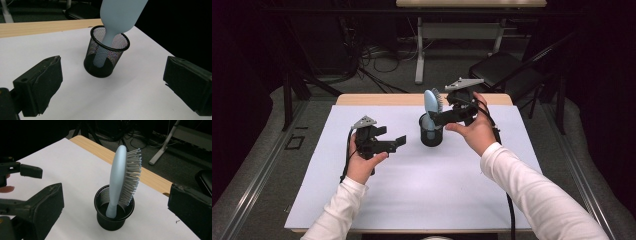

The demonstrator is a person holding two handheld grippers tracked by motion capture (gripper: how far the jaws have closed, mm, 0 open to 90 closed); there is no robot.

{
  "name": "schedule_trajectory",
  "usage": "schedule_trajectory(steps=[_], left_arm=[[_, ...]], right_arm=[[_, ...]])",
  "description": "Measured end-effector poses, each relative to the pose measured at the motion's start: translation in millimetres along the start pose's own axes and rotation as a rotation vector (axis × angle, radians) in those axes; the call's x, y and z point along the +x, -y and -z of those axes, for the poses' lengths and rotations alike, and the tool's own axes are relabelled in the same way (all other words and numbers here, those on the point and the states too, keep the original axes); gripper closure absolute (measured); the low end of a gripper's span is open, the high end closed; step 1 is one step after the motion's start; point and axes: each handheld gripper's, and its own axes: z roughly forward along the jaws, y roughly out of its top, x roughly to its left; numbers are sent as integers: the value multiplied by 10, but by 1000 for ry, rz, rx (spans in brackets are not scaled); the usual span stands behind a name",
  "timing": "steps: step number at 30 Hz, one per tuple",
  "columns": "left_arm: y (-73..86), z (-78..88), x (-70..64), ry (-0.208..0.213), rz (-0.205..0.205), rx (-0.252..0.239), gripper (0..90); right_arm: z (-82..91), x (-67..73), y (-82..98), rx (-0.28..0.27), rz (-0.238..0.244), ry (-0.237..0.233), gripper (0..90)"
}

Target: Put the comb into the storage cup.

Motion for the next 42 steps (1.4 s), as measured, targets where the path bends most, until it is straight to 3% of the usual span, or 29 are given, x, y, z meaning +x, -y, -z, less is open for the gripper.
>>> schedule_trajectory(steps=[8, 15, 21, 29, 42], left_arm=[[-44, 74, 16, -8, -3, -7, 26], [-80, 141, 18, -9, -7, -19, 26], [-102, 169, 3, -7, -14, -21, 26], [-104, 184, 18, -13, -9, -20, 26], [-83, 204, -4, -12, -30, -1, 26]], right_arm=[[105, 21, 113, -14, 14, -7, 9], [223, -32, 266, -15, -3, -12, 12], [324, -122, 422, -23, -33, -25, 24], [402, -261, 605, -24, -48, 4, 40], [479, -223, 882, -23, -53, -35, 18]])
